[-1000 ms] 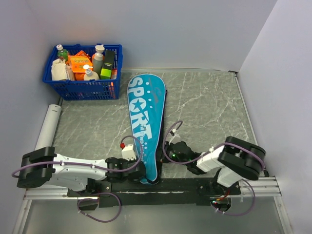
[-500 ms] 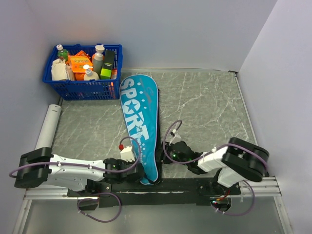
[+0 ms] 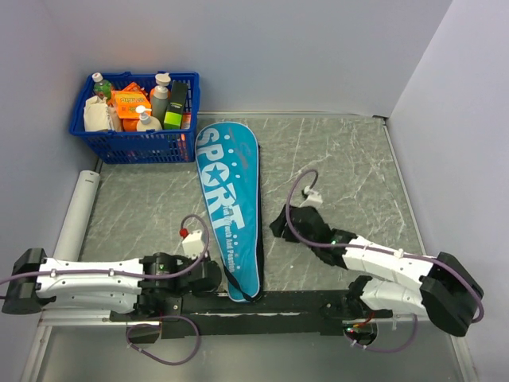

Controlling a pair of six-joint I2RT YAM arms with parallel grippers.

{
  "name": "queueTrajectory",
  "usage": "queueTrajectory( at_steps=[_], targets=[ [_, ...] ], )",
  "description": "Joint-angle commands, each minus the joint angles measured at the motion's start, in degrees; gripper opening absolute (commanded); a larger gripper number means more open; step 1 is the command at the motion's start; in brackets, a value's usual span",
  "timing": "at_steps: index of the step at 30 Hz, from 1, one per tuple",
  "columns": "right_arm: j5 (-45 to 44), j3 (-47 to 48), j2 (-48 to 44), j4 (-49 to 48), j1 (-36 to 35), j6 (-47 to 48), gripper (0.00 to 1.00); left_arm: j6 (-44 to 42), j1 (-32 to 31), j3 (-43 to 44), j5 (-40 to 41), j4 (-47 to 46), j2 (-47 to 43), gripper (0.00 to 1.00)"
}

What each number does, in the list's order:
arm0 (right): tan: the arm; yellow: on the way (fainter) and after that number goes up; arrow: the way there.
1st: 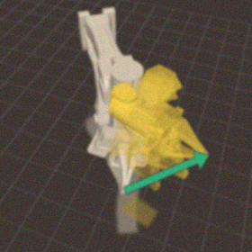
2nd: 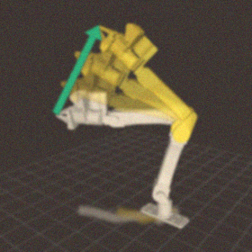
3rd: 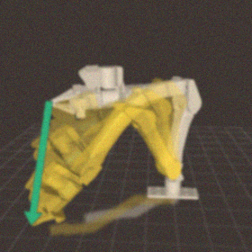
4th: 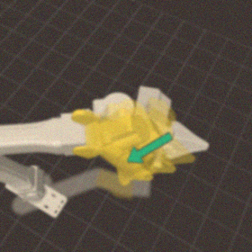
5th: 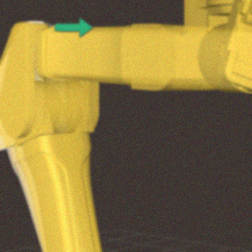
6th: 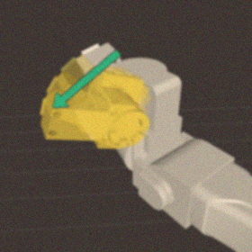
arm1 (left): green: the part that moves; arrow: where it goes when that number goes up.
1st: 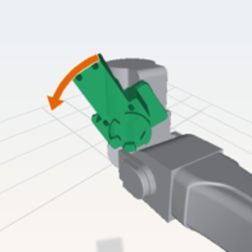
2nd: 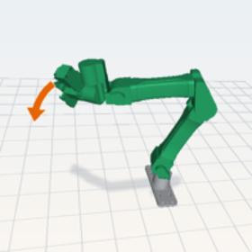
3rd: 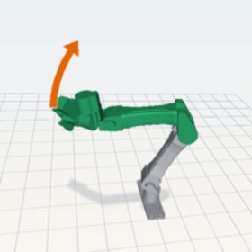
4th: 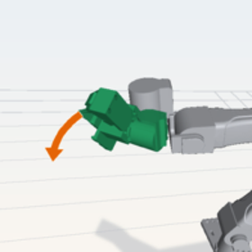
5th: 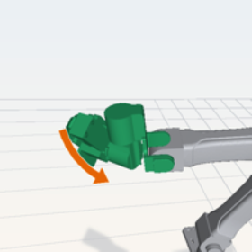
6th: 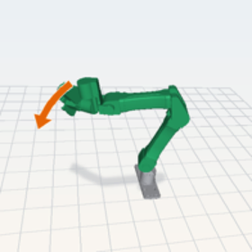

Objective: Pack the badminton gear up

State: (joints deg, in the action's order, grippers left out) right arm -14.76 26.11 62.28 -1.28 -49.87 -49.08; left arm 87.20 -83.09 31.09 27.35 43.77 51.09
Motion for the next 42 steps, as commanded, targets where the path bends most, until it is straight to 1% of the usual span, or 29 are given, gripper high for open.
queueTrajectory(
  at_steps=[1, 2, 3, 4, 5, 6, 7, 8, 10, 11, 12, 13, 15, 17, 18, 19, 21, 26, 29, 31, 34, 36, 39, 42],
  targets=[
    [2.53, 4.82, 4.31, 1.55, 9.86, 10.73, 0.62, -9.73, -0.32, 11.52, 9.64, -1.14, 3.65, 0.18],
    [3.77, 6.48, 6.08, 1.54, 11.27, 11.8, 0.63, -11.68, -0.23, 13.28, 10.6, -1.92, 6.54, 0.21],
    [6.13, 10.15, 7.92, 1.46, 13.46, 12.34, 0.63, -13.61, 0.2, 16.69, 11.48, -2.8, 8.22, 0.24],
    [7.19, 12.37, 11.95, 1.54, 14.7, 12.78, 0.63, -17.81, 0.64, 18.29, 12.36, -5.42, 9.89, 0.27],
    [7.9, 14.48, 14.07, 1.46, 15.67, 12.78, 0.63, -20.03, 1.43, 19.7, 12.29, -6.84, 13.39, 0.27],
    [9.13, 18.59, 16.1, 1.72, 16.37, 12.61, 0.63, -22.05, 3.27, 21.8, 11.76, -8.51, 15.16, 0.27],
    [9.75, 20.63, 19.68, 2.07, 17.51, 12.17, 0.63, -25.55, 4.33, 22.51, 10.28, -11.74, 16.92, 0.26],
    [10.54, 22.48, 21.2, 1.72, 17.87, 12.08, 0.63, -27.07, 5.3, 22.96, 9.22, -14.04, 19.89, 0.25],
    [12.03, 27.31, 25.41, 1.37, 18.49, 13.3, 0.63, -30.66, 8.72, 22.61, 6.67, -18.35, 22.55, 0.23],
    [12.47, 29.24, 26.83, 0.24, 18.75, 13.92, 0.64, -31.55, 9.78, 22.0, 3.88, -23.24, 24.82, 0.22],
    [12.74, 33.53, 28.58, 0.75, 19.1, 14.53, 0.64, -32.26, 12.05, 20.43, 2.28, -25.38, 25.89, 0.21],
    [13.96, 35.74, 31.82, 1.01, 19.45, 15.67, 0.64, -32.88, 13.2, 19.63, 1.05, -27.49, 27.03, 0.18],
    [15.02, 40.57, 34.91, 1.01, 21.03, 16.12, 0.64, -33.32, 15.23, 17.35, -1.51, -32.59, 30.02, 0.17],
    [20.88, 42.61, 39.22, -0.29, 22.96, 16.39, 0.64, -33.67, 16.2, 16.02, -3.43, -35.32, 32.74, 0.15],
    [22.4, 45.32, 40.89, -0.39, 23.67, 16.3, 0.64, -33.67, 16.81, 15.06, -3.97, -37.51, 33.63, 0.14],
    [23.45, 46.91, 44.21, 0.22, 24.2, 15.86, 0.64, -33.67, 17.17, 14.7, -4.5, -38.22, 34.42, 0.13],
    [25.4, 50.25, 46.95, 1.01, 25.26, 15.86, 0.64, -33.67, 17.7, 14.0, -5.29, -39.8, 36.79, 0.13],
    [25.92, 53.78, 52.76, 2.6, 26.57, 15.42, 0.64, -34.02, 18.49, 12.85, -7.49, -42.8, 40.57, 0.11],
    [29.08, 55.28, 55.66, 2.33, 27.1, 14.8, 0.64, -34.11, 18.75, 12.33, -8.63, -43.33, 41.63, 0.11],
    [31.02, 56.86, 57.42, 2.68, 27.28, 14.8, 0.63, -34.03, 18.84, 11.98, -8.98, -43.33, 41.81, 0.1],
    [33.21, 56.16, 58.3, -0.2, 27.45, 14.02, 0.63, -33.41, 18.84, 10.66, -9.25, -43.33, 40.76, 0.1],
    [35.06, 57.38, 59.53, -0.74, 27.63, 13.22, 0.63, -32.89, 18.84, 9.17, -9.6, -45.26, 40.14, 0.1],
    [36.74, 58.97, 61.9, -1.09, 27.72, 11.03, 0.59, -31.74, 18.84, 7.23, -10.74, -46.05, 38.91, 0.09],
    [37.09, 59.85, 63.22, -1.45, 27.89, 8.92, 0.49, -30.95, 18.84, 5.48, -11.53, -46.49, 37.42, 0.09]
  ],
)
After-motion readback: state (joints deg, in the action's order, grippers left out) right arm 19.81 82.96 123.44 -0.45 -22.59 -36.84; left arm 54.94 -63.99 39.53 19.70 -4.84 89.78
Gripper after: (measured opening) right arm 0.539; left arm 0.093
